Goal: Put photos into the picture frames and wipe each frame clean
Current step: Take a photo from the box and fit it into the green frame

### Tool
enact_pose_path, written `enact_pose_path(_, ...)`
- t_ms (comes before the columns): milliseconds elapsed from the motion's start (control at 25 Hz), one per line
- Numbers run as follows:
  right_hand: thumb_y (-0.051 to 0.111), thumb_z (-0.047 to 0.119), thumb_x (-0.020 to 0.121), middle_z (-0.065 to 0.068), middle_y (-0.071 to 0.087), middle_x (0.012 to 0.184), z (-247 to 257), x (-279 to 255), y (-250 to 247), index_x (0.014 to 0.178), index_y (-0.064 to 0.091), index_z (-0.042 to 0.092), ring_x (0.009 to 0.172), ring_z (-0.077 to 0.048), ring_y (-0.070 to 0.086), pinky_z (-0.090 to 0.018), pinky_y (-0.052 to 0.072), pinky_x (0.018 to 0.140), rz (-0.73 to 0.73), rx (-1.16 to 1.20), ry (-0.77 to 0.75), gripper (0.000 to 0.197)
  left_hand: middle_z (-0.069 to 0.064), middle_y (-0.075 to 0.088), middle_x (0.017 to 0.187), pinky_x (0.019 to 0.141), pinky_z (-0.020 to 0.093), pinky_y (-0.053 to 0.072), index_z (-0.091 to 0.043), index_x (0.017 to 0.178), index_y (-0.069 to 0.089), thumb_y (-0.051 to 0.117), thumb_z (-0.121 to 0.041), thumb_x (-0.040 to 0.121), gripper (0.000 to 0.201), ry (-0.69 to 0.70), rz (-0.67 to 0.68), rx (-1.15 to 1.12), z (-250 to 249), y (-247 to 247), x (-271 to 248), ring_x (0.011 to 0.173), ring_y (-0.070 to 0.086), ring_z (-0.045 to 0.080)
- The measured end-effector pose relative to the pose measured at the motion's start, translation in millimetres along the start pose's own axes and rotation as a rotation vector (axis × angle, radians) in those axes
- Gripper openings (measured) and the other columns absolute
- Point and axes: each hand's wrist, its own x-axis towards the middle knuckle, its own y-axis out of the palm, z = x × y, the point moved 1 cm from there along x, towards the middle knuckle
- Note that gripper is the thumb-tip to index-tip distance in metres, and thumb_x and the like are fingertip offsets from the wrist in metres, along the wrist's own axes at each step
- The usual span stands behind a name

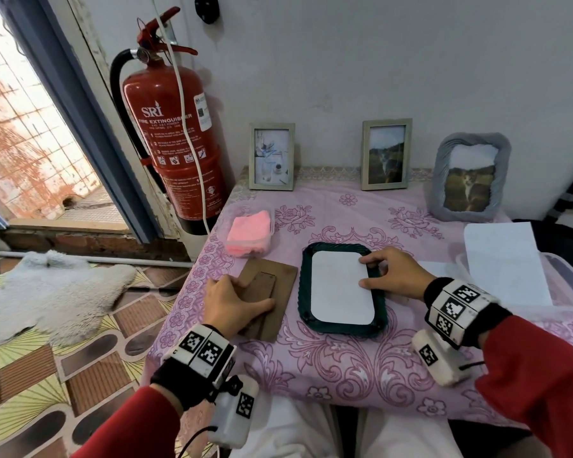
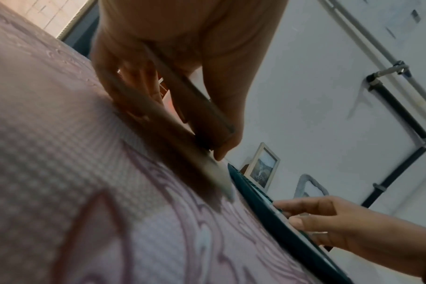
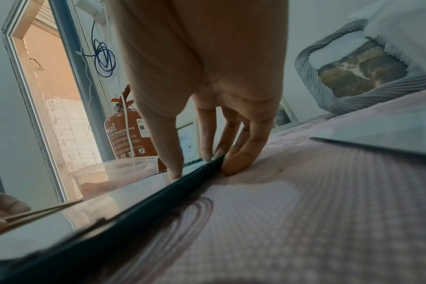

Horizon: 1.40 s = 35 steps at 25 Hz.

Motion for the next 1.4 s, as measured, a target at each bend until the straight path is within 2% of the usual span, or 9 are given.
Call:
enact_pose_path(200,0.079,0.016,0.073,-0.004,0.060,0.101,1.1,-0.6,1.0,0.121,0.061,0.007,0.084,-0.008,0.051,-0.008,0.035,0.060,-0.005,0.001,-0.007,0.052,0.008,0.058,0.110,0.084,0.035,0.049,-0.012,0.123,0.050,0.075,-0.036,0.075,0.059,-0.022,-0.021,-0.188,0.4,-1.8,0.4,0.097,0.055,0.020)
enact_pose_path(320,0.079,0.016,0.073,-0.001,0.057,0.099,0.8,-0.7,1.0,0.122,0.060,0.006,0.089,-0.009,0.052,-0.010,0.033,0.063,0.002,0.005,-0.005,0.054,0.008,0.065,0.090,0.073,0.030,0.047,-0.007,0.114,0.062,0.058,-0.017,0.090,0.027,-0.012,-0.043,-0.225,-2.4,-7.2,4.0,0.080,0.059,0.021)
enact_pose_path(600,0.079,0.017,0.072,0.002,0.056,0.092,2.0,-0.8,0.7,0.122,0.061,0.007,0.088,-0.009,0.053,-0.003,0.034,0.057,0.000,0.001,-0.005,0.054,0.006,0.063,0.083,0.076,0.035,0.051,-0.009,0.106,0.066,0.053,-0.010,0.090,0.021,0.060,-0.153,-0.330,-25.7,-25.8,7.8,0.081,0.059,0.023)
enact_pose_path(800,0.079,0.019,0.072,0.003,0.056,0.096,1.4,-1.0,-0.4,0.122,0.060,0.008,0.074,0.001,0.048,0.004,0.033,0.057,0.000,0.005,-0.003,0.055,0.013,0.067,0.087,0.080,0.040,0.054,-0.005,0.099,0.067,0.049,-0.002,0.090,0.021,0.012,0.020,-0.490,-43.5,-9.7,4.9,0.080,0.063,0.027)
enact_pose_path(960,0.079,0.018,0.072,0.003,0.056,0.098,1.4,-1.3,-0.2,0.122,0.061,0.008,0.068,0.005,0.044,0.007,0.032,0.057,-0.002,0.020,-0.003,0.054,0.015,0.065,0.090,0.070,0.033,0.052,-0.003,0.101,0.065,0.044,0.003,0.089,0.025,-0.006,0.116,-0.514,-53.9,15.6,4.5,0.077,0.060,0.024)
enact_pose_path(1120,0.073,0.013,0.078,-0.002,0.061,0.102,2.5,-1.1,0.0,0.120,0.061,0.006,0.075,0.002,0.049,-0.001,0.036,0.061,-0.015,0.049,-0.009,0.045,0.019,0.063,0.096,0.083,0.039,0.049,0.006,0.112,0.060,0.045,0.004,0.090,0.026,-0.016,0.178,-0.550,-65.6,36.4,7.5,0.087,0.058,0.027)
enact_pose_path(1200,0.068,0.007,0.081,-0.006,0.063,0.109,3.0,-1.6,0.1,0.121,0.061,0.005,0.071,0.006,0.046,-0.005,0.035,0.063,-0.017,0.070,-0.010,0.041,0.020,0.064,0.097,0.075,0.035,0.053,0.005,0.112,0.060,0.045,0.004,0.091,0.026,-0.010,0.213,-0.554,-68.8,44.9,7.4,0.083,0.060,0.027)
enact_pose_path(1320,0.068,0.006,0.080,0.003,0.057,0.090,2.3,-2.2,0.3,0.123,0.059,0.007,0.065,0.009,0.042,-0.010,0.036,0.072,-0.005,0.069,-0.011,0.044,0.013,0.059,0.083,0.052,0.018,0.046,0.006,0.112,0.059,0.045,0.006,0.091,0.024,-0.019,0.255,-0.568,-72.1,56.8,2.9,0.067,0.054,0.017)
enact_pose_path(1400,0.069,0.007,0.078,0.006,0.054,0.085,1.7,-2.0,-0.3,0.124,0.057,0.007,0.065,0.008,0.043,-0.014,0.038,0.078,-0.015,0.074,0.000,0.047,0.012,0.057,0.078,0.059,0.024,0.049,0.007,0.112,0.059,0.047,0.007,0.090,0.025,-0.027,0.262,-0.581,-73.4,63.7,1.1,0.068,0.054,0.018)
